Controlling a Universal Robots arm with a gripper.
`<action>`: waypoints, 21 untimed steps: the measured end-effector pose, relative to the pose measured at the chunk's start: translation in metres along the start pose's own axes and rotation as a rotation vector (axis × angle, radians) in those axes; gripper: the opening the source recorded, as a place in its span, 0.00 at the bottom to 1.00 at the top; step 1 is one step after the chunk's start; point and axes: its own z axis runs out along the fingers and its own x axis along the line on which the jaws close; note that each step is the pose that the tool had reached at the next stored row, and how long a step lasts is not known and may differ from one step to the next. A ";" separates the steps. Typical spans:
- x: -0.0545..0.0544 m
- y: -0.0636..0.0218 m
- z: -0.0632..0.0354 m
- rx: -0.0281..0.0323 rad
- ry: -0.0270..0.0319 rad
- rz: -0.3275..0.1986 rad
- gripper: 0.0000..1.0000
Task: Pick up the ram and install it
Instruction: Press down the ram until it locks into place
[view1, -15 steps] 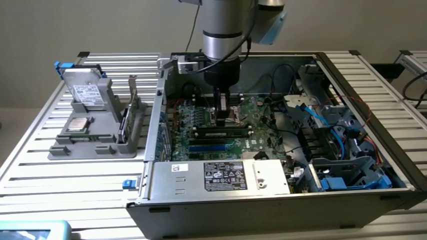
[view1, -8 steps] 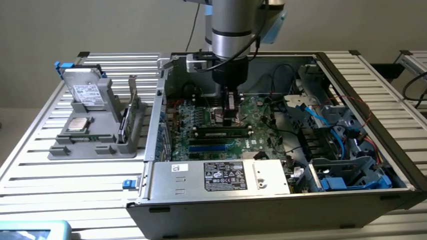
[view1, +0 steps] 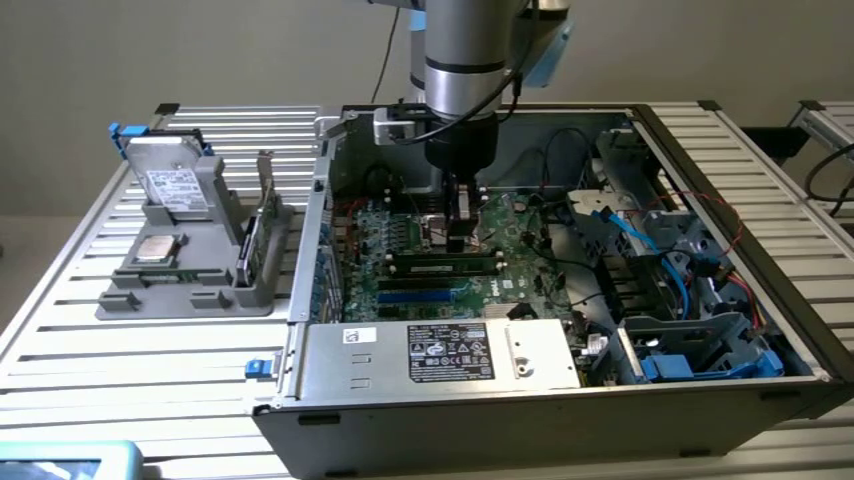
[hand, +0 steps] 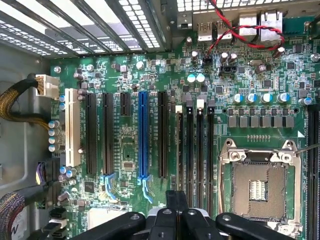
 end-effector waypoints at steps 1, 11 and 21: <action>0.000 0.0000 0.0000 0.0000 0.0000 0.000 0.11; 0.000 -0.0001 0.0001 -0.0223 0.0020 0.132 0.11; 0.000 -0.0002 0.0002 -0.0433 0.0035 0.271 0.11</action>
